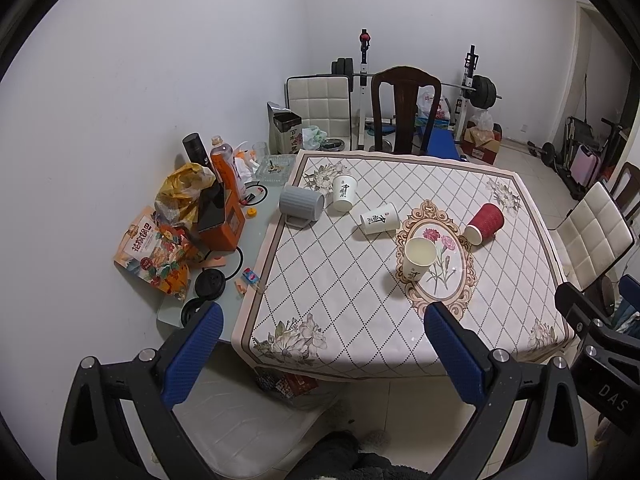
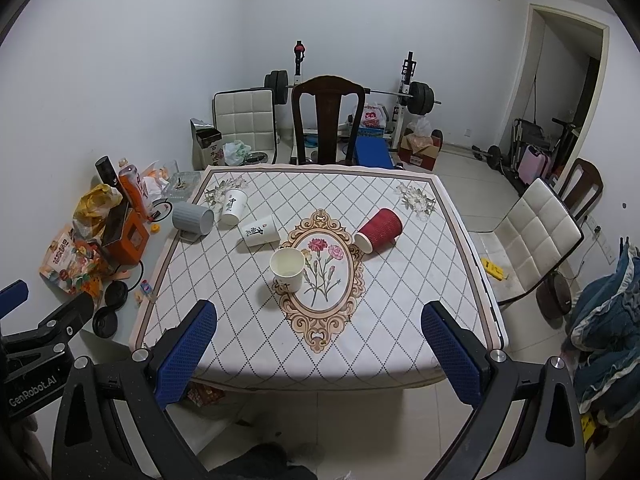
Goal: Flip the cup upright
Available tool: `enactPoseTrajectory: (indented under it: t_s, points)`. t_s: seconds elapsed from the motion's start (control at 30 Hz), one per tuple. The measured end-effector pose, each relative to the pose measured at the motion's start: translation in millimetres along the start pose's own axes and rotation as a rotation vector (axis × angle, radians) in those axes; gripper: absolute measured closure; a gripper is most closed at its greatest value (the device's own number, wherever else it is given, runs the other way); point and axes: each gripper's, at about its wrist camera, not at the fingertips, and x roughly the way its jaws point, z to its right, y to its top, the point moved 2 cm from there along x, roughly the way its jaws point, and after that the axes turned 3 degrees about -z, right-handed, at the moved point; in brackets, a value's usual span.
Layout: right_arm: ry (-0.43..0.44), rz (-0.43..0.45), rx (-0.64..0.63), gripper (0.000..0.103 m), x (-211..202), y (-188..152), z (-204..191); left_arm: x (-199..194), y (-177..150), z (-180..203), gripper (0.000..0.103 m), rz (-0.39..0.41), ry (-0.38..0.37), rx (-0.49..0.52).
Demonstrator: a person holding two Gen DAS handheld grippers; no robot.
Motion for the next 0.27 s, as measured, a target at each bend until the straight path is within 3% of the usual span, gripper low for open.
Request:
enactPoseTrajectory:
  t_s: [0.27]
  points:
    - [0.001, -0.002, 0.000, 0.000, -0.6, -0.4, 0.1, -0.5, -2.1, 0.0, 0.000, -0.001, 0.002, -0.004]
